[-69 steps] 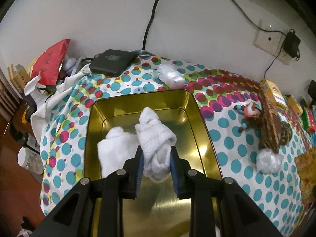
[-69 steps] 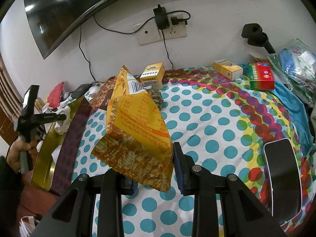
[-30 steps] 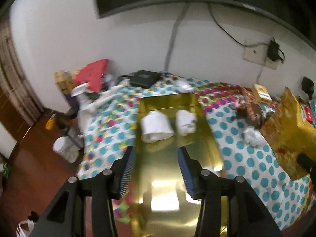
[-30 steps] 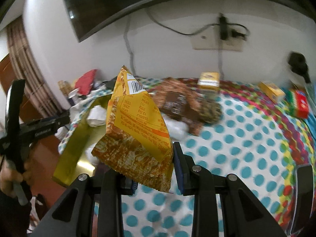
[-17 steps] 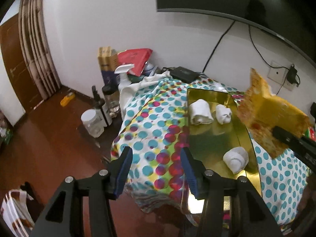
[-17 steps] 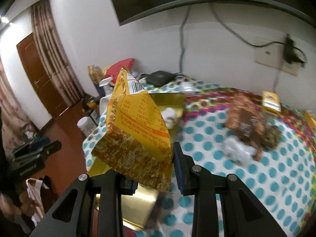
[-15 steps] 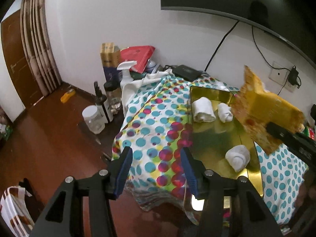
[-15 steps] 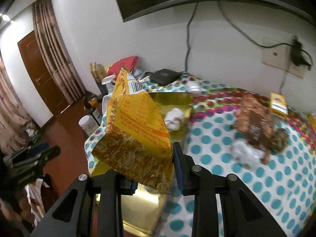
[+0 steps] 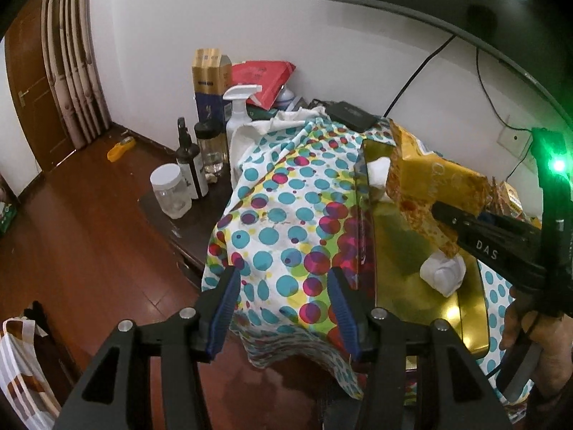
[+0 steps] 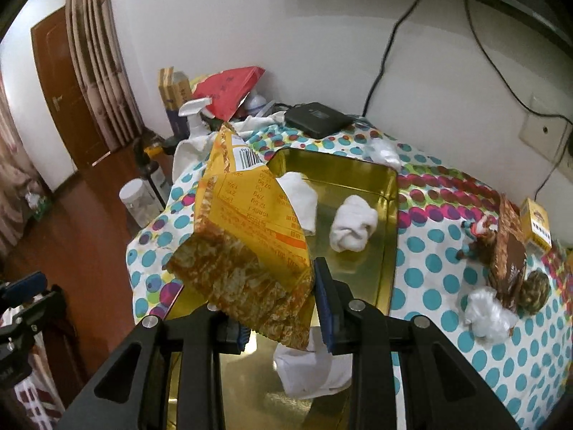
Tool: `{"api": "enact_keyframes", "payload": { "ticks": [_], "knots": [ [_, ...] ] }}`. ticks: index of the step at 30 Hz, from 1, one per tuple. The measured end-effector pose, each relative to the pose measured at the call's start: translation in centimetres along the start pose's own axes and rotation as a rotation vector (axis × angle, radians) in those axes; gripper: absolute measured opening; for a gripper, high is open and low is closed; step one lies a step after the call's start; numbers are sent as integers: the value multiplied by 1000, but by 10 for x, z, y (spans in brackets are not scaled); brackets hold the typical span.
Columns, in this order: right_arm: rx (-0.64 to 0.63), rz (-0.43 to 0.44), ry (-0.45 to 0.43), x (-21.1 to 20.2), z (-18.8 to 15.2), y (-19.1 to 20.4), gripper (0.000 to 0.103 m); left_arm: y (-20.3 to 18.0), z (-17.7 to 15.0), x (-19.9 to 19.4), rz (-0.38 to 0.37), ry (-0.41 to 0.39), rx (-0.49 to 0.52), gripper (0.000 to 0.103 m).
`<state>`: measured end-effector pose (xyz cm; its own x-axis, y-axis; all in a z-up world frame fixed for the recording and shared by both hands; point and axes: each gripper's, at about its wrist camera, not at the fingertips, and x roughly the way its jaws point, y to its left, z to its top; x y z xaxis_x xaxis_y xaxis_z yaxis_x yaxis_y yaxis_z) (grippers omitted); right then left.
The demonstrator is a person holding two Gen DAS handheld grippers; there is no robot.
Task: Organize objects
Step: 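Lower the yellow snack bag into the gold tray and open the right tool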
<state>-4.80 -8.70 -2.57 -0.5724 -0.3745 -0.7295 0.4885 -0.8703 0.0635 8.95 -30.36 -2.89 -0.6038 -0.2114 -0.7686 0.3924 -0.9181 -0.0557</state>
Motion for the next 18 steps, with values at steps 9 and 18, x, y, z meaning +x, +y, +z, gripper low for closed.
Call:
{"api": "enact_keyframes", "payload": {
  "ticks": [9, 18],
  "knots": [
    [-31, 1, 16, -7, -13, 9, 63, -2, -2, 3, -10, 17, -9, 52],
    [13, 58, -9, -47, -38, 1, 72, -32, 1, -7, -43, -3, 44, 52]
  ]
}}
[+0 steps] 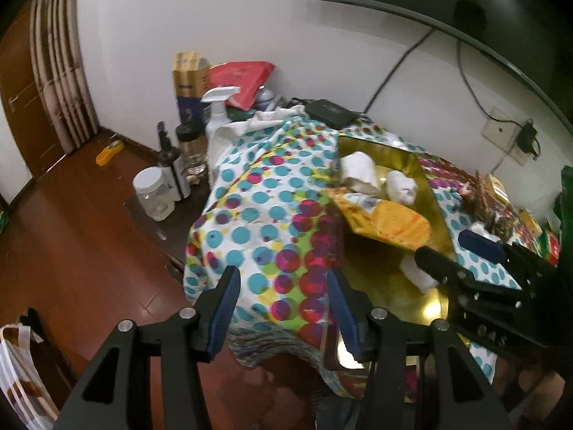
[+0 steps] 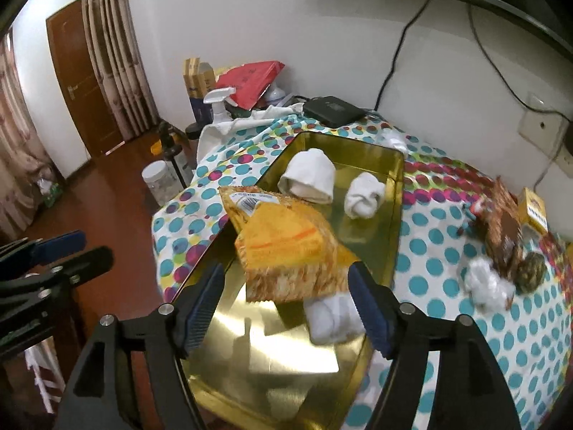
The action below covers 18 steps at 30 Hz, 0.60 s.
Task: Organize objects
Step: 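Lower the yellow snack bag into the gold tray and open the right tool, then withdraw both tools from the tray back over the bed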
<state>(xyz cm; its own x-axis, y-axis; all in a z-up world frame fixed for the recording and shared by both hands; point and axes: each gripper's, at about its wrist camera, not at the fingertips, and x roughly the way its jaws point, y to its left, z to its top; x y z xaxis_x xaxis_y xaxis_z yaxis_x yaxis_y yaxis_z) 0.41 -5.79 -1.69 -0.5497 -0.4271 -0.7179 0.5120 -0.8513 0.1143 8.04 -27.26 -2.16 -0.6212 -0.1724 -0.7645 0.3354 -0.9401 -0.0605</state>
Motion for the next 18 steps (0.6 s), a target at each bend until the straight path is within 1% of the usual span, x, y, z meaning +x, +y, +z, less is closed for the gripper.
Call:
{"api": "enact_keyframes", "payload": {
  "ticks": [4, 8, 14, 18],
  "knots": [
    [46, 2, -28, -23, -9, -12, 73, -27, 0, -4, -19, -7, 51, 52],
    [92, -35, -59, -43, -17, -35, 74, -59, -1, -10, -44, -21, 115, 52],
    [192, -111, -83, -63, -30, -87, 75, -106, -4, -14, -83, -24, 197, 52],
    [271, -178, -96, -76, -46, -129, 75, -139, -9, -15, -113, -22, 256, 52]
  ]
}}
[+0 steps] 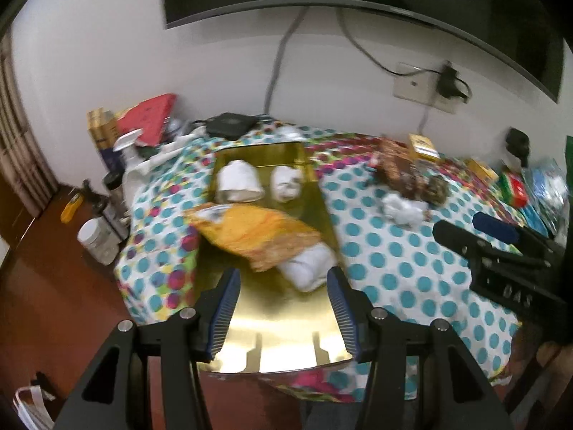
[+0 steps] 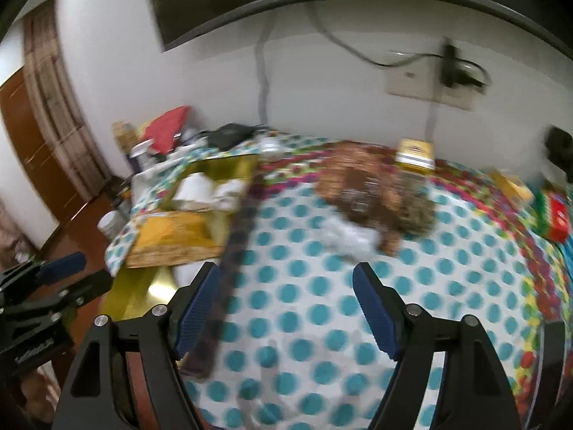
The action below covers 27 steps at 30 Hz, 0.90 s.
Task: Organize objects
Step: 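Withdraw both tools from the tray back over the bed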
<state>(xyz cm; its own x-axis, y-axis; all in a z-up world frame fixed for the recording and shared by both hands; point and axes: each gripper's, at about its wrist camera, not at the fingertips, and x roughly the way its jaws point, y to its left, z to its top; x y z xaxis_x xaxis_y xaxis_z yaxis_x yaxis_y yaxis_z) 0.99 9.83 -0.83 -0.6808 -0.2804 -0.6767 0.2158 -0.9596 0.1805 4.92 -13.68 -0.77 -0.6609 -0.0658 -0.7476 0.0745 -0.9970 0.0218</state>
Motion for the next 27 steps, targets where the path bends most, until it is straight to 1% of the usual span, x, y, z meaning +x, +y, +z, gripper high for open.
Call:
{"api": "enact_keyframes", "payload": {
  "ticks": [6, 10, 13, 16, 19, 20, 23, 27],
  "knots": [
    [108, -81, 13, 2, -7, -66, 75, -43, -2, 14, -43, 32, 63, 52],
    [143, -113, 7, 12, -6, -93, 75, -66, -5, 26, -63, 28, 80, 52],
    [130, -137, 13, 29, 2, -98, 75, -82, -6, 38, -99, 48, 91, 52],
    [109, -147, 17, 47, 13, -96, 75, -98, -6, 48, -110, 64, 120, 52],
    [93, -167, 27, 69, 25, -96, 75, -107, -5, 59, -104, 80, 133, 52],
    [92, -173, 35, 76, 29, -97, 73, -109, -4, 64, -103, 91, 129, 52],
    [96, -145, 56, 94, 38, -98, 70, -109, -2, 73, -111, 111, 116, 52],
    [70, -160, 66, 110, 45, -94, 70, -111, 3, 87, -97, 129, 113, 52]
  ]
}}
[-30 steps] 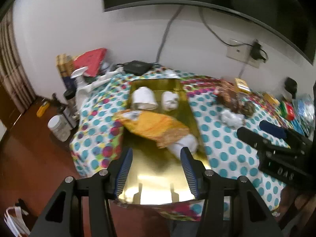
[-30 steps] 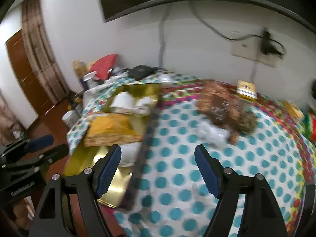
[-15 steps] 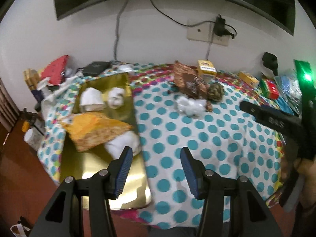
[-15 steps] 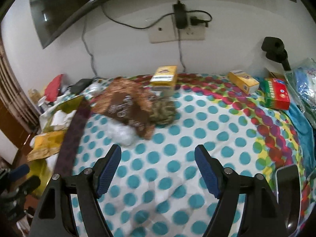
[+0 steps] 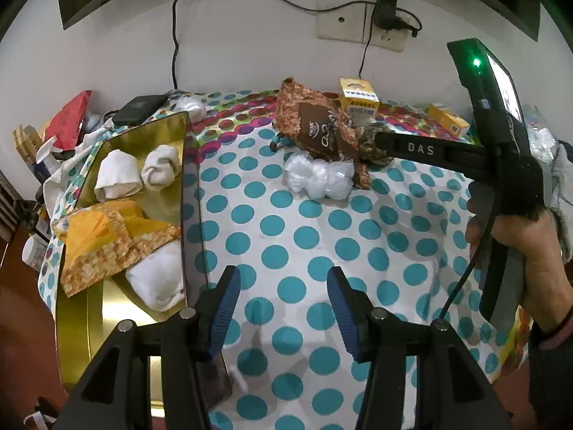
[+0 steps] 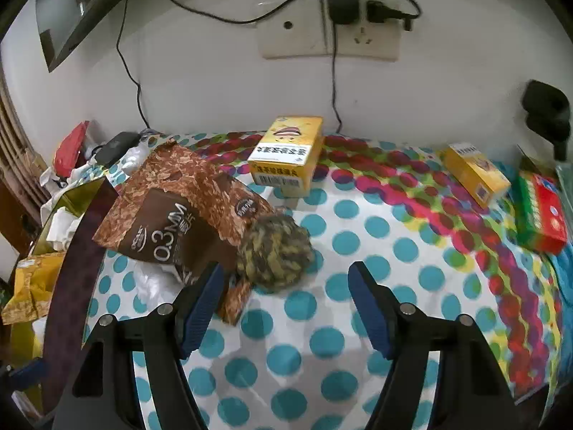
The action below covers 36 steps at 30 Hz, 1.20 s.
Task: Organize objects
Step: 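Withdraw both tools from the tray back over the bed, then grasp the rope ball with the right tool while the left grasps the plastic bag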
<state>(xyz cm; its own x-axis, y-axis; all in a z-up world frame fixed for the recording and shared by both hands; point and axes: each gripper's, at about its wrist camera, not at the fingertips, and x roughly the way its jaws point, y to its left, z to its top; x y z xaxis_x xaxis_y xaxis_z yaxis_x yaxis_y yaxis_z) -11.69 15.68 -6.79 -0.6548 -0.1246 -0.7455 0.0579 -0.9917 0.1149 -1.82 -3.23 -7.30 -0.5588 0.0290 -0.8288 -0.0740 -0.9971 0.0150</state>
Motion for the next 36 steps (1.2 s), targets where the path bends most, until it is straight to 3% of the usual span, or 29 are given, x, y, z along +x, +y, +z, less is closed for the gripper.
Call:
{"api": "enact_keyframes", "payload": {
  "ticks": [6, 10, 13, 20, 24, 36],
  "knots": [
    [7, -9, 20, 26, 6, -1, 70, 2, 12, 17, 10, 18, -25, 52],
    [8, 48, 31, 32, 7, -1, 54, 0, 23, 26, 1, 13, -49, 52],
    [-14, 38, 24, 29, 6, 2, 53, -4, 31, 35, -7, 16, -54, 52],
    [44, 61, -30, -7, -10, -25, 50, -19, 44, 53, -61, 20, -70, 52],
    [33, 24, -53, -24, -26, -34, 50, -27, 51, 63, -85, 34, -93, 52],
    [40, -22, -99, -41, -50, -46, 48, -45, 70, 81, -40, -21, -82, 52]
  ]
}}
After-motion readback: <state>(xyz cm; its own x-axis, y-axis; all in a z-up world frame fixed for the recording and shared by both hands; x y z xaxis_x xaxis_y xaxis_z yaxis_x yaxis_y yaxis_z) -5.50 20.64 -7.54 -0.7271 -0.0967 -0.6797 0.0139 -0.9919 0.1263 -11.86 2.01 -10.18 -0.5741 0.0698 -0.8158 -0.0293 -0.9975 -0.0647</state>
